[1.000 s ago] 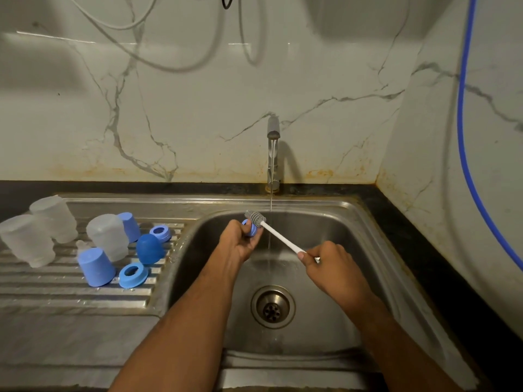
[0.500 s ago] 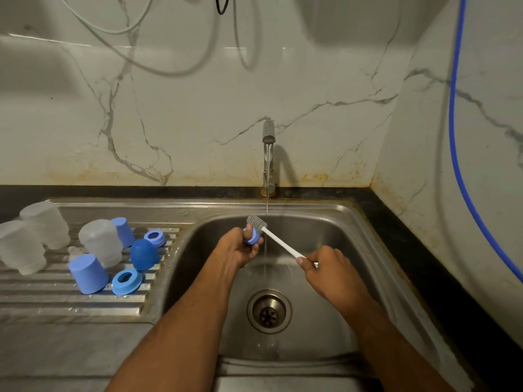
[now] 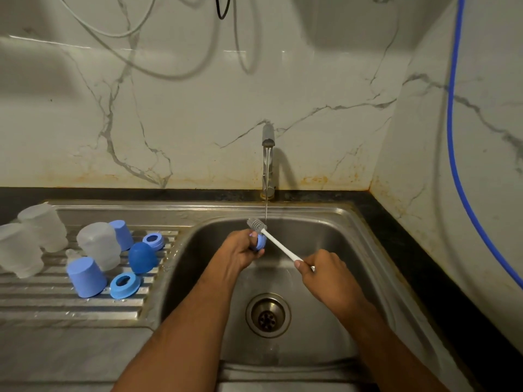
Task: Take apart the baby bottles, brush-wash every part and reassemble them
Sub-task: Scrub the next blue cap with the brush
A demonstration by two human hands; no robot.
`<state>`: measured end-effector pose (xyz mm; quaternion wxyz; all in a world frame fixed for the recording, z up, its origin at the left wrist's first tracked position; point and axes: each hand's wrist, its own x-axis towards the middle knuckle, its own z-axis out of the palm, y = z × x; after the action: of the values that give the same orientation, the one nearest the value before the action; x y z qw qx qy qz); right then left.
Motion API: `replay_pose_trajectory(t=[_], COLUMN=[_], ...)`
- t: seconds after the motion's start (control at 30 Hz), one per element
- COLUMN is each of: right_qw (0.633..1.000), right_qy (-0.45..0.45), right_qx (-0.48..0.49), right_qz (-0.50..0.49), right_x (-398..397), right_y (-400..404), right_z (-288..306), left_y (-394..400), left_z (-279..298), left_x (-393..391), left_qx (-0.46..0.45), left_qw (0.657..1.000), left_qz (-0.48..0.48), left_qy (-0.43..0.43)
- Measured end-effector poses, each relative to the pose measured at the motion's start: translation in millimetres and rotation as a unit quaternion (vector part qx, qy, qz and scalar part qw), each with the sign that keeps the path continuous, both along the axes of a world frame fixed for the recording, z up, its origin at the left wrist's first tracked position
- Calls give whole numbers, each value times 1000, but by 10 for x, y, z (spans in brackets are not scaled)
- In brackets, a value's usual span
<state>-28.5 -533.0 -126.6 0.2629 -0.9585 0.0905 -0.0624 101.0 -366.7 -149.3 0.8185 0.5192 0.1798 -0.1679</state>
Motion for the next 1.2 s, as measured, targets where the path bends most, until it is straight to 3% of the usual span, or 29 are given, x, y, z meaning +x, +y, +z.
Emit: replay_pose_trajectory(t=[0.13, 0.33, 0.5, 0.67, 0.87, 1.03, 1.2], right_qw=[1000, 1000, 1000, 999, 1000, 999, 1000], right_qy=[18, 7, -11, 19, -4, 18, -12], right_qx=[15, 12, 24, 32, 14, 26, 6], right_qz=[12, 13, -1, 18, 9, 23, -3], right_x=[-36, -58, 30, -3, 10, -38, -4], right_y=[-42, -43, -34, -77, -58, -91, -74], right_z=[5, 9, 35, -5, 12, -16, 13], left_y=[227, 171, 100, 187, 40, 167, 194], left_z=[-54, -36, 37, 63, 33, 39, 17], left_x=[83, 38, 30, 74, -5, 55, -3], left_qx=[-85, -149, -135, -139, -96, -114, -107], left_qw=[993, 984, 989, 986, 995, 989, 992], left_qz=[62, 66, 28, 78, 24, 84, 54], left_qy=[44, 70, 63, 40, 34, 31, 27])
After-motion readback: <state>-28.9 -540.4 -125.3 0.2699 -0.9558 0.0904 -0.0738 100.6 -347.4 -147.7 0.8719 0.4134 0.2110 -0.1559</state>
